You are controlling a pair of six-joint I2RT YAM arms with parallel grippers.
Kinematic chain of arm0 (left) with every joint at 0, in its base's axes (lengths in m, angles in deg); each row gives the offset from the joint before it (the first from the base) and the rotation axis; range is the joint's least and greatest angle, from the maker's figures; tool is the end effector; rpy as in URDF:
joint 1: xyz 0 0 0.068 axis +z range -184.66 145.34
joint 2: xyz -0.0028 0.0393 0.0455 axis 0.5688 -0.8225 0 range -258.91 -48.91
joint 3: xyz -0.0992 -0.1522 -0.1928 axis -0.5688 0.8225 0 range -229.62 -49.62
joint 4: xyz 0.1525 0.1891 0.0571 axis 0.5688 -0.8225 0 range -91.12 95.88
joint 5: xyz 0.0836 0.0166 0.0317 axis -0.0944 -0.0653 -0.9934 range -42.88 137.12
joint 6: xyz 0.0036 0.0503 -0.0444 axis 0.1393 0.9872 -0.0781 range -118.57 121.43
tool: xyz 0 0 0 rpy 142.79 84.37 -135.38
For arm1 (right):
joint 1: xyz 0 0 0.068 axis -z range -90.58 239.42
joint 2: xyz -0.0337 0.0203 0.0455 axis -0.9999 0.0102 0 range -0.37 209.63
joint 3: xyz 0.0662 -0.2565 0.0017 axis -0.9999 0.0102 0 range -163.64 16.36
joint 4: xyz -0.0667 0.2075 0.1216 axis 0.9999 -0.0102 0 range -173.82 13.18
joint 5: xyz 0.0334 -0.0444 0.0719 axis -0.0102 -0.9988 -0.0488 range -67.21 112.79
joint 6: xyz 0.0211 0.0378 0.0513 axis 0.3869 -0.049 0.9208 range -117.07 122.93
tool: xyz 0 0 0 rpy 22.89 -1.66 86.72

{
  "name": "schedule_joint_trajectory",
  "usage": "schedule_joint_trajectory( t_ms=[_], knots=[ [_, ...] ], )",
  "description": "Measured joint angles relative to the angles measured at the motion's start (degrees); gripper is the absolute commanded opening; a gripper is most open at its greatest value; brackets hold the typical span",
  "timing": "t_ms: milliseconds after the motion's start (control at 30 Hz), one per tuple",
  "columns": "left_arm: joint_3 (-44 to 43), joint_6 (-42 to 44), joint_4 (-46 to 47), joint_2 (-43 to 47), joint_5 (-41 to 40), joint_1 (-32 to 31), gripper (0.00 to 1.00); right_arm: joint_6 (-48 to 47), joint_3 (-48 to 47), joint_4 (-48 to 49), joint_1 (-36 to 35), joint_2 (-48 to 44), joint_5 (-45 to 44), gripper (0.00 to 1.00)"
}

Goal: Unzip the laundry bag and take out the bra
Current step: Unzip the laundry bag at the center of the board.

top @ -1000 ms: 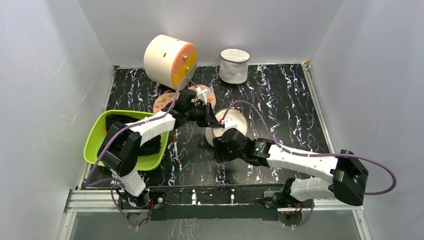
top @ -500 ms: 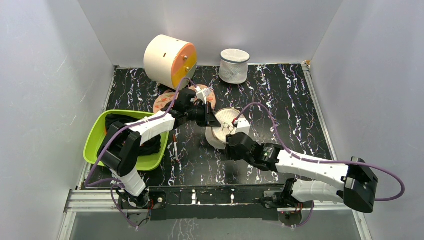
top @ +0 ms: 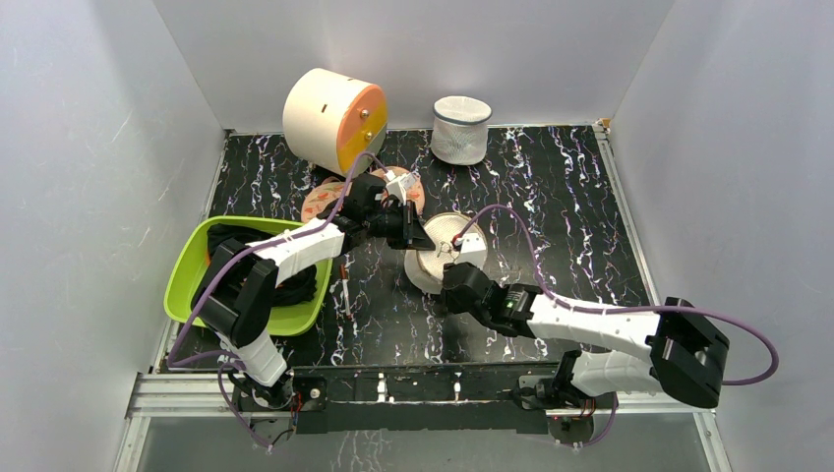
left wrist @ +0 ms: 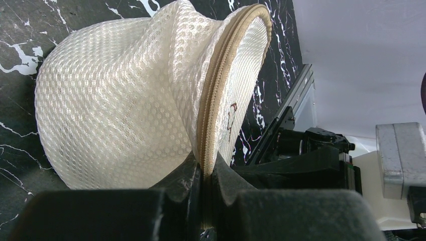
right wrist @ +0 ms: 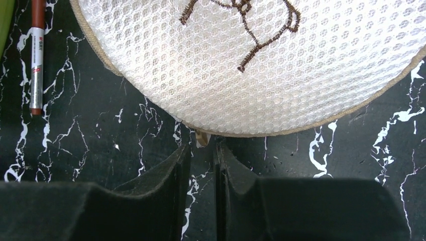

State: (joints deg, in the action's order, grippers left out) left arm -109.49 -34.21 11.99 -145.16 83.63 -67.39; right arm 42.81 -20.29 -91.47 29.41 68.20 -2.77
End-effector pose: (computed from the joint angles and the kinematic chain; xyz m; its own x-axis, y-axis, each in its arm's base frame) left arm 0.2955 -0.2277 0.2193 -0.8497 -0.0106 -0.5271 0.4574 0.4824 -0.7470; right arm 0.1396 0.1959 0.1909 -0.6846 -0.0288 -0.7283 -0.2530 0.9465 0.2004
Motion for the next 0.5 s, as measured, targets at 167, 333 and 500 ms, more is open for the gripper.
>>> schedule_joint_trajectory(
  t_ms=[167,333,500],
  knots=[
    [0.00,-0.22,0.24,0.00,0.09,0.02,0.00,-0.79,0.00,0.87,0.00,1.66,-1.11,0.18],
    [0.00,-0.42,0.35,0.00,0.20,0.02,0.00,-0.98,0.00,2.05,0.00,2.60,-1.57,0.19],
    [0.00,-0.55,0.66,-0.07,0.44,0.02,0.00,-1.09,-0.02,2.97,0.00,3.39,-1.90,0.16]
  ],
)
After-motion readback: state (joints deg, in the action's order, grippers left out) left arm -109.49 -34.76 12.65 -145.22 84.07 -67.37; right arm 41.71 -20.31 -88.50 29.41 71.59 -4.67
